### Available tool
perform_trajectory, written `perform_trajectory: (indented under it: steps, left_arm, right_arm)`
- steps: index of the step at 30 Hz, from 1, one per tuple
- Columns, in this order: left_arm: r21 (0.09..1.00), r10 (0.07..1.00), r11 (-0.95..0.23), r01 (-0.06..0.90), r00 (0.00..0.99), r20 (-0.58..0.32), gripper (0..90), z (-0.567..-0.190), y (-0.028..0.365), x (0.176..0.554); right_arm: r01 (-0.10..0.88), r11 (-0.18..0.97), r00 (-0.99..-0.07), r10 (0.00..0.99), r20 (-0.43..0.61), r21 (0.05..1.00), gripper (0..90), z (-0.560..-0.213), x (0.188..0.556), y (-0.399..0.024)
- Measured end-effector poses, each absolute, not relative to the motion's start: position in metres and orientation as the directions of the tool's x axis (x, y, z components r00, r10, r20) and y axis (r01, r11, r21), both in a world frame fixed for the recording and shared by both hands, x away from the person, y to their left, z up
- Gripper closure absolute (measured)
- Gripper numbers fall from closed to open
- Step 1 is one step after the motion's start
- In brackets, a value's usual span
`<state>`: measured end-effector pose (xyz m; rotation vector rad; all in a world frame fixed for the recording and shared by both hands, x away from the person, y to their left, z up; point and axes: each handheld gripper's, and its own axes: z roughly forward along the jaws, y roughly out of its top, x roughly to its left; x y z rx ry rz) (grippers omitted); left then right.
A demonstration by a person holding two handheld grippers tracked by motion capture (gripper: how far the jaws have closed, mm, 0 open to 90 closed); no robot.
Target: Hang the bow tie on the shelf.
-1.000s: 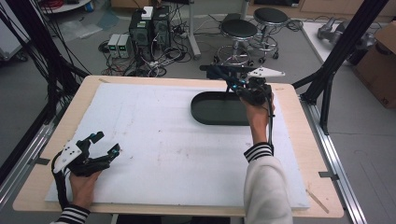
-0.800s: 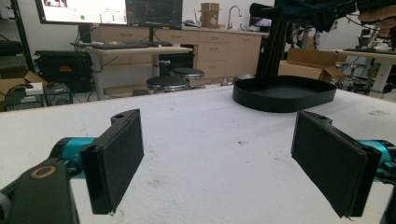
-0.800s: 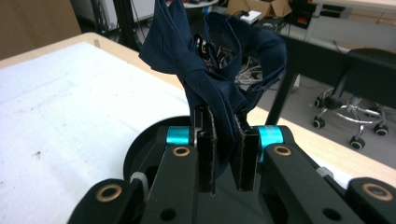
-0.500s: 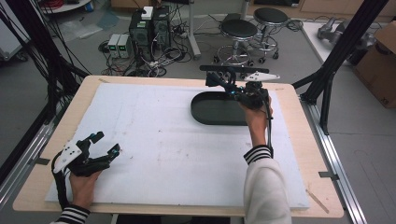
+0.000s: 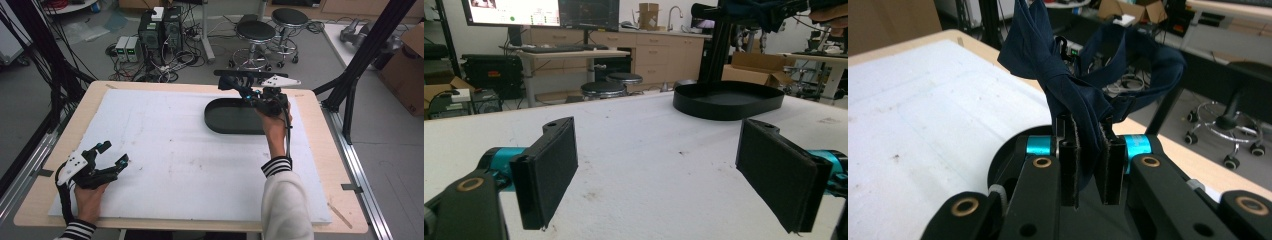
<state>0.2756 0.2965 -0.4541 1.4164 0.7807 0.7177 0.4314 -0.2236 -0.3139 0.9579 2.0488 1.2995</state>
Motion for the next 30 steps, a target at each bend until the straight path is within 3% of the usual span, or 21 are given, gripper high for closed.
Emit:
perform_trajectory:
  steps: [23,30]
  left_arm:
    - [0.999,0.820,0.039,0.026,0.570,-0.047,17.2,-0.454,0.297,0.276]
    - [0.999,0.820,0.038,0.025,0.571,-0.046,17.2,-0.454,0.297,0.275]
  right_arm:
    - [0.184,0.273,-0.629,0.771,-0.101,0.944,82.5,-0.296,0.433,-0.204]
    - [0.260,0.296,-0.625,0.777,-0.073,0.919,82.4,-0.307,0.439,-0.204]
